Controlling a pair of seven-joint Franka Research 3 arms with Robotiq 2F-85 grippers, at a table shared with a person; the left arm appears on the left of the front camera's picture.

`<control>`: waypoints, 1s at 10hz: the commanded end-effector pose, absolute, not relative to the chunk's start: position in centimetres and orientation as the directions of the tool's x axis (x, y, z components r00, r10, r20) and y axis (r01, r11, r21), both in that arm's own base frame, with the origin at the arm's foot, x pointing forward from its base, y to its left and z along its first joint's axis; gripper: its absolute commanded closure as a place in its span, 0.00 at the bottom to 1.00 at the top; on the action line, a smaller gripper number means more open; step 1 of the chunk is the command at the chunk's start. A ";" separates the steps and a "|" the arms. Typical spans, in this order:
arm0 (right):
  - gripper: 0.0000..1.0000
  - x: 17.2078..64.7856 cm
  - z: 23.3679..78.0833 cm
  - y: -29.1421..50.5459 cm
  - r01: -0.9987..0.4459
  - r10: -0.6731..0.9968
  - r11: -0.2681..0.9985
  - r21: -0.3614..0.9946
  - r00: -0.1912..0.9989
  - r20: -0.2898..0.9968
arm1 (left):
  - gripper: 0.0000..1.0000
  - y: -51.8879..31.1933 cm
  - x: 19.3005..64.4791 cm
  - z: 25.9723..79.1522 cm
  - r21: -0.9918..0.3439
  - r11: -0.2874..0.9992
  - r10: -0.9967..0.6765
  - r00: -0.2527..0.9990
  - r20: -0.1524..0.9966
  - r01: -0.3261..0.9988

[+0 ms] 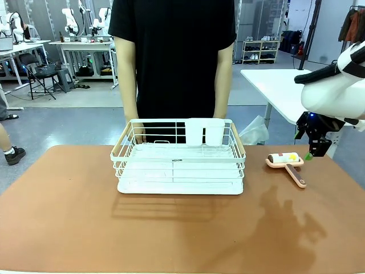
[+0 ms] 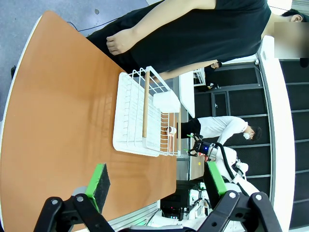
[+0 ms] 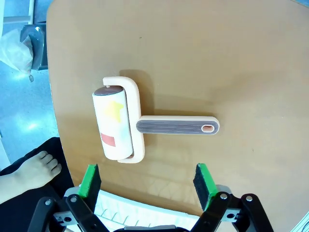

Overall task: Clean the table.
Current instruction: Place the Lint Roller down when the Dish drying rack is positioned in the middle of the table.

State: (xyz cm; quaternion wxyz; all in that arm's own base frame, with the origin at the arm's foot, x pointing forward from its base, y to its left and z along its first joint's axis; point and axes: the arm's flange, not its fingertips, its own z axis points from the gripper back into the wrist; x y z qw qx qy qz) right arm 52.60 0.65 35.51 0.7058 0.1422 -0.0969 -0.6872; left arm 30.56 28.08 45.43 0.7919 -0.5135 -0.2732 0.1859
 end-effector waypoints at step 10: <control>0.00 52.6 36.0 0.5 0.937 -0.998 0.011 0.349 0.033 -0.058 | 0.00 28.1 30.3 45.4 -0.919 0.394 0.574 0.775 0.264 0.020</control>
